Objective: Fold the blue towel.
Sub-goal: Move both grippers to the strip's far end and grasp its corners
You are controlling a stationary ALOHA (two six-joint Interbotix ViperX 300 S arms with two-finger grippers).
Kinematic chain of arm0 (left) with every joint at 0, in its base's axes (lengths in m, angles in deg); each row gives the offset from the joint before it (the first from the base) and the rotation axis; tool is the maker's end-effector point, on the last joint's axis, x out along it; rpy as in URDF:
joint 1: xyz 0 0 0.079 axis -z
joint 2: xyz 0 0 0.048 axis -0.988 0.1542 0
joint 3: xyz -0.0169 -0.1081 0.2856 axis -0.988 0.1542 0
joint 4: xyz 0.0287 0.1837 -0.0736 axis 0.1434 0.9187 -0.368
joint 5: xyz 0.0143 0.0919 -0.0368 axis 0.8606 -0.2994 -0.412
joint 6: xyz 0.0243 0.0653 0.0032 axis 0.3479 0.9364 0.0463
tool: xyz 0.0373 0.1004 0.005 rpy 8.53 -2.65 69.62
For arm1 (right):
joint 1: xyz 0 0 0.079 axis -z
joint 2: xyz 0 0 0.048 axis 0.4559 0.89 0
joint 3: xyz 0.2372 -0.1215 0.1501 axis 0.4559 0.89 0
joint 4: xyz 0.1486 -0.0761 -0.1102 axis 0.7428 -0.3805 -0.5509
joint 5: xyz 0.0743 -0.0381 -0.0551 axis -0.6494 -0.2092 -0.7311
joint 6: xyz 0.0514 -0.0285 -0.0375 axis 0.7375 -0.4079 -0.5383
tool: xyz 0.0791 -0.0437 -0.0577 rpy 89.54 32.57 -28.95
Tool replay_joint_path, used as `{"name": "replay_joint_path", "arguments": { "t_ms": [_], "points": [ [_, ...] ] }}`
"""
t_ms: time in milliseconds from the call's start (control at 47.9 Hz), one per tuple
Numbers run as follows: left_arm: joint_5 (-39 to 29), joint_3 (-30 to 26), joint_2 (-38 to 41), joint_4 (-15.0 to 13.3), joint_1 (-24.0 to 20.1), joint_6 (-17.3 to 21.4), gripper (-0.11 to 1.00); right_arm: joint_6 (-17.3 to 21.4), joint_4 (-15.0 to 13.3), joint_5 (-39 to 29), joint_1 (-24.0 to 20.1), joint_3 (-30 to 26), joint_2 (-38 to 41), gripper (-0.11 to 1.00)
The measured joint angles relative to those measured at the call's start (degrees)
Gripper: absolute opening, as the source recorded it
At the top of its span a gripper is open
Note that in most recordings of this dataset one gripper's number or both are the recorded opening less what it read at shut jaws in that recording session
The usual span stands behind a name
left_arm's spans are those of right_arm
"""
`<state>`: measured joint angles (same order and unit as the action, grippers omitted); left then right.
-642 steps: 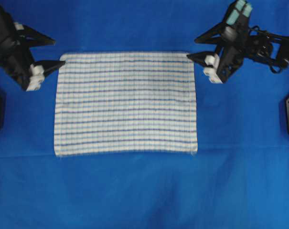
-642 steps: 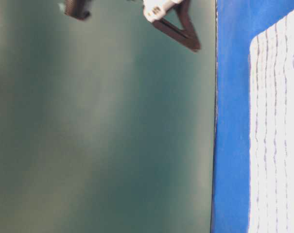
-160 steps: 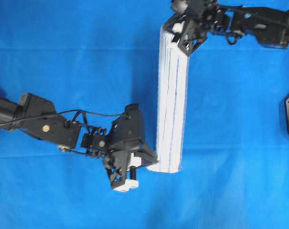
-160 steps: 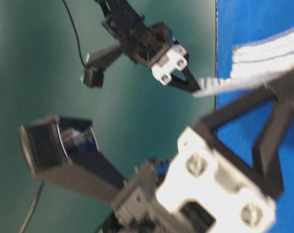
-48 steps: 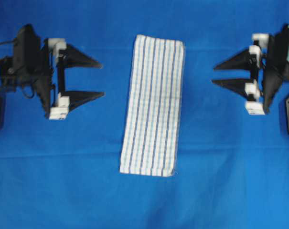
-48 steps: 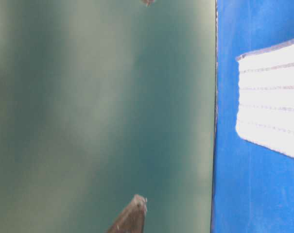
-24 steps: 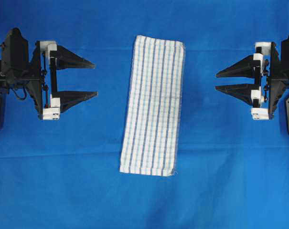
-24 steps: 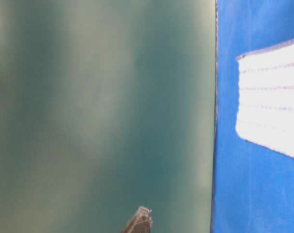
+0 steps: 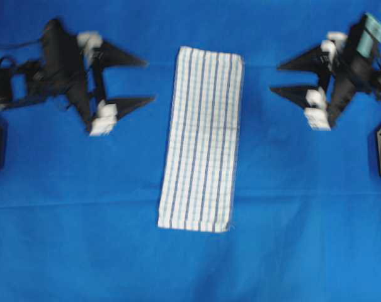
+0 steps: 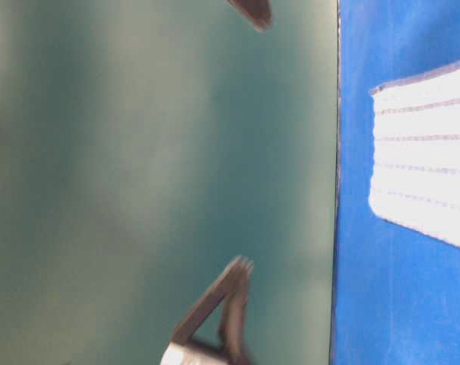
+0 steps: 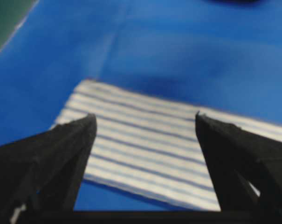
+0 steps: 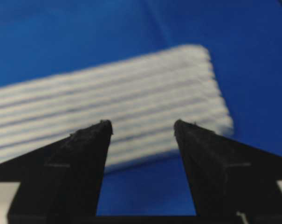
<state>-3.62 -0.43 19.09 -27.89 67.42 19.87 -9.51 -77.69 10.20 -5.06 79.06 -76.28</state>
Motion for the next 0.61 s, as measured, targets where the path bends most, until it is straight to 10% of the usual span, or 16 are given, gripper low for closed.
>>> {"name": "replay_joint_path", "arguments": {
  "t_ms": [606],
  "points": [
    [-0.26,-16.70,29.09,0.09,-9.05,1.93,0.89,-0.70,-3.16,1.76,9.23,-14.59,30.32,0.61]
  ]
}}
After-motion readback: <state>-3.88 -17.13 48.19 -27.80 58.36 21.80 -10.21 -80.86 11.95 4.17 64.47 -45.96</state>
